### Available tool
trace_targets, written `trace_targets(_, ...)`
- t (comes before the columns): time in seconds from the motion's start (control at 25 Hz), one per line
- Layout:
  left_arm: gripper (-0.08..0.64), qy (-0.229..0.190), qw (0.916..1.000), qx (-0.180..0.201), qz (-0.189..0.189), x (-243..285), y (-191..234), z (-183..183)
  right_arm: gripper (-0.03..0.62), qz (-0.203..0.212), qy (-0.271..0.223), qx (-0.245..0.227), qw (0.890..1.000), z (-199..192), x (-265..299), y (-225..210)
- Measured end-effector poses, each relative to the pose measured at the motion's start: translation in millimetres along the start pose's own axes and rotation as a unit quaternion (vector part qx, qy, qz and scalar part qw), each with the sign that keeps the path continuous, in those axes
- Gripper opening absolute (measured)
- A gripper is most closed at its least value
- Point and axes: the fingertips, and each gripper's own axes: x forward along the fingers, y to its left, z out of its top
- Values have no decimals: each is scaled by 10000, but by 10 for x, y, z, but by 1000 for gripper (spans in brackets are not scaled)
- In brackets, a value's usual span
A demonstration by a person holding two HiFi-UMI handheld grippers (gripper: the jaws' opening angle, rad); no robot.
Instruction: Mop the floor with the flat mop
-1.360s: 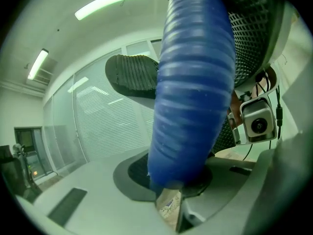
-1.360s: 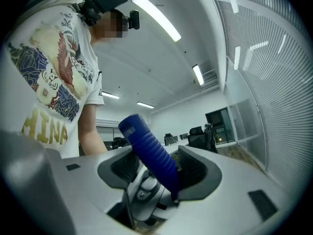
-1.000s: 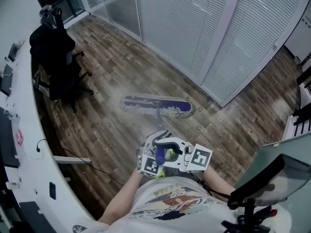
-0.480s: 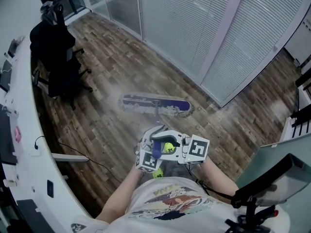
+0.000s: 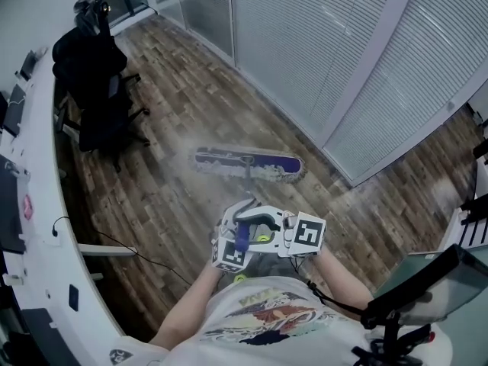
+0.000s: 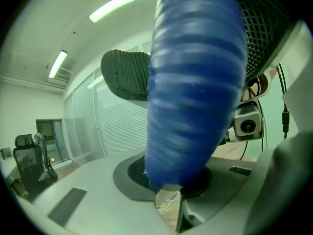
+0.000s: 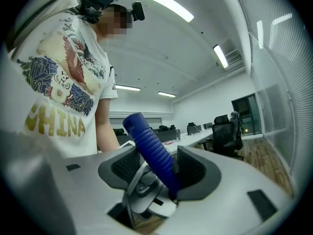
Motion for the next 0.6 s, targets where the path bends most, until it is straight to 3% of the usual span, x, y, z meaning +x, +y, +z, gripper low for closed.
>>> trace_targets(0.24, 52, 53, 9988, -261, 414, 814, 544, 151, 238, 168, -251, 127, 9995, 176, -411, -930)
trace_targets(0.36, 54, 72, 9983, -98, 574, 1189, 785, 229, 222, 273, -527, 462, 9972, 224, -664, -1392)
trace_targets(0.6, 54, 15, 9973, -205, 698, 1667, 1222, 257, 210, 267, -496, 342, 9978, 257, -734, -2017)
